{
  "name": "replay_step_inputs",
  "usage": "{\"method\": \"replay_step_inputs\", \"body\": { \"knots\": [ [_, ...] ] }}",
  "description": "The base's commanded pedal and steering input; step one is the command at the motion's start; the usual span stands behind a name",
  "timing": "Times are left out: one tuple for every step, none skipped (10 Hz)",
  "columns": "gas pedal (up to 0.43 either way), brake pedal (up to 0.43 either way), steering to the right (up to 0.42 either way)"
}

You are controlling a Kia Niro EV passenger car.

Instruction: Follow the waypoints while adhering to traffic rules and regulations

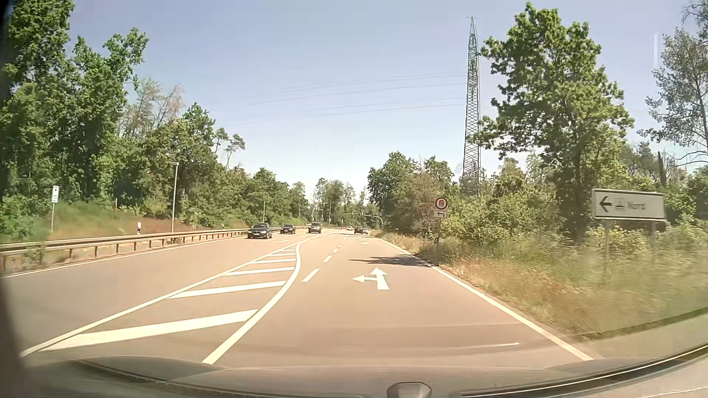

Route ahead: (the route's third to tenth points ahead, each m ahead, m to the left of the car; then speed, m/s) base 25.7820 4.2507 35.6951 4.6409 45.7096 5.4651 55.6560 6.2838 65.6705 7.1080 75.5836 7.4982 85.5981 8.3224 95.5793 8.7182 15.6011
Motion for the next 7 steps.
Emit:
{"method": "replay_step_inputs", "body": {
  "knots": [
    [0.047, 0.030, -0.006],
    [0.047, 0.024, -0.007],
    [0.047, 0.030, -0.006],
    [0.047, 0.030, -0.006],
    [0.047, 0.030, -0.006],
    [0.047, 0.024, -0.007],
    [0.047, 0.030, -0.007]
  ]
}}
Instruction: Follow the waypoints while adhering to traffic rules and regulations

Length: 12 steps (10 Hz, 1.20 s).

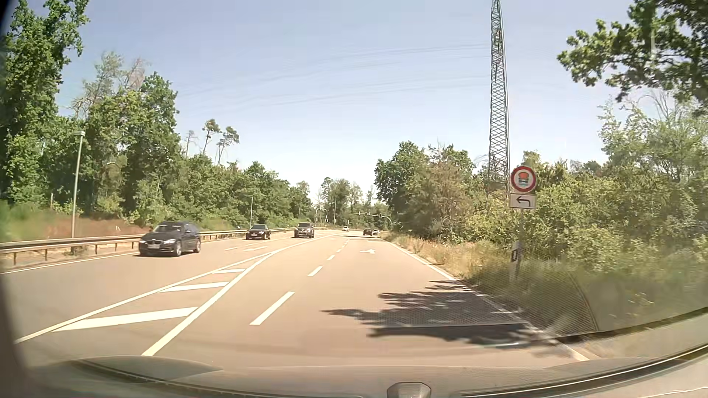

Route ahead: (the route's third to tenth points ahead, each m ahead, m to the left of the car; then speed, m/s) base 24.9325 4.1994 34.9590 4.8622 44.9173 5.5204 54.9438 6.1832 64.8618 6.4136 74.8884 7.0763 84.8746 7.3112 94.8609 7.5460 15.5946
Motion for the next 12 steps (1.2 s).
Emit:
{"method": "replay_step_inputs", "body": {
  "knots": [
    [0.047, 0.024, -0.006],
    [0.047, 0.030, -0.006],
    [0.047, 0.030, -0.006],
    [0.047, 0.030, -0.006],
    [0.047, 0.030, -0.006],
    [0.047, 0.030, -0.005],
    [0.047, 0.030, -0.004],
    [0.047, 0.030, -0.003],
    [0.047, 0.024, -0.002],
    [0.047, 0.030, -0.001],
    [0.047, 0.024, -0.001],
    [0.047, 0.030, 0.000]
  ]
}}
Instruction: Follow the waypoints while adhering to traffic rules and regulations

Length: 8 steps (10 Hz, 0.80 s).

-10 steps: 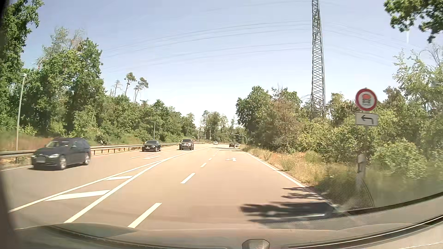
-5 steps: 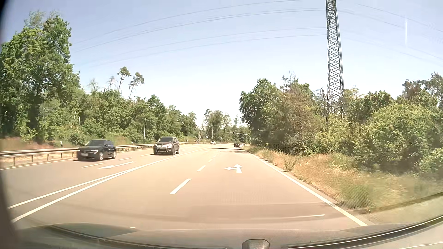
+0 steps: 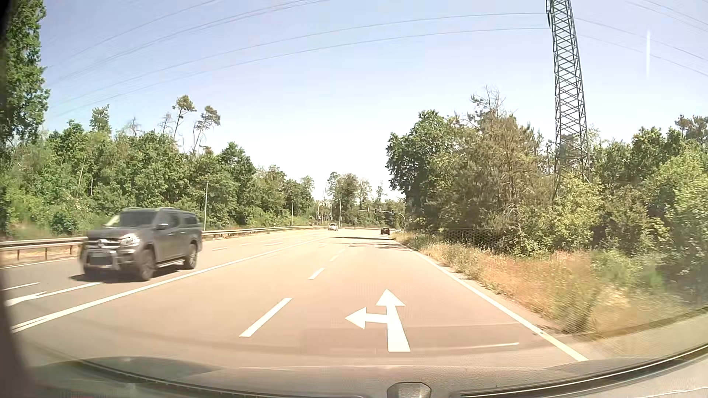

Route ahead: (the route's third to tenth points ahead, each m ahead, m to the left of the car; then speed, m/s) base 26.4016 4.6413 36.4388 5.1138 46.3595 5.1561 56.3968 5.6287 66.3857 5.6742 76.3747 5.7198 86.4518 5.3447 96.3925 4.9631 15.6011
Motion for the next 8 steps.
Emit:
{"method": "replay_step_inputs", "body": {
  "knots": [
    [0.047, 0.030, -0.001],
    [0.047, 0.024, -0.001],
    [0.047, 0.030, 0.000],
    [0.047, 0.030, -0.001],
    [0.047, 0.030, -0.001],
    [0.047, 0.030, -0.001],
    [0.047, 0.030, 0.000],
    [0.047, 0.030, 0.000]
  ]
}}
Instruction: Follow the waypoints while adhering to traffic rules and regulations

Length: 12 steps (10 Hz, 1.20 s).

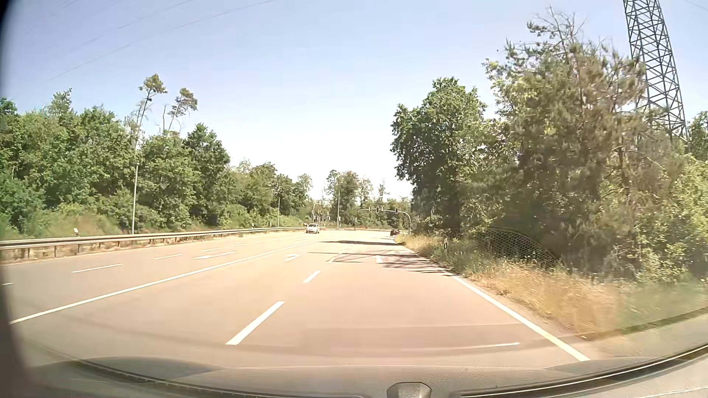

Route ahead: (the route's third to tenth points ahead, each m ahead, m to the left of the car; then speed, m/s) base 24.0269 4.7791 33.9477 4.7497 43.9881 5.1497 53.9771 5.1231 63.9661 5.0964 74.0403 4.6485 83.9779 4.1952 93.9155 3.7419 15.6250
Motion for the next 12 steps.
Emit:
{"method": "replay_step_inputs", "body": {
  "knots": [
    [0.047, 0.030, 0.000],
    [0.047, 0.030, -0.001],
    [0.047, 0.030, 0.000],
    [0.047, 0.030, 0.000],
    [0.047, 0.030, 0.000],
    [0.047, 0.030, 0.000],
    [0.047, 0.030, 0.000],
    [0.047, 0.030, 0.000],
    [0.047, 0.024, 0.000],
    [0.047, 0.030, 0.000],
    [0.047, 0.030, 0.000],
    [0.047, 0.030, 0.000]
  ]
}}
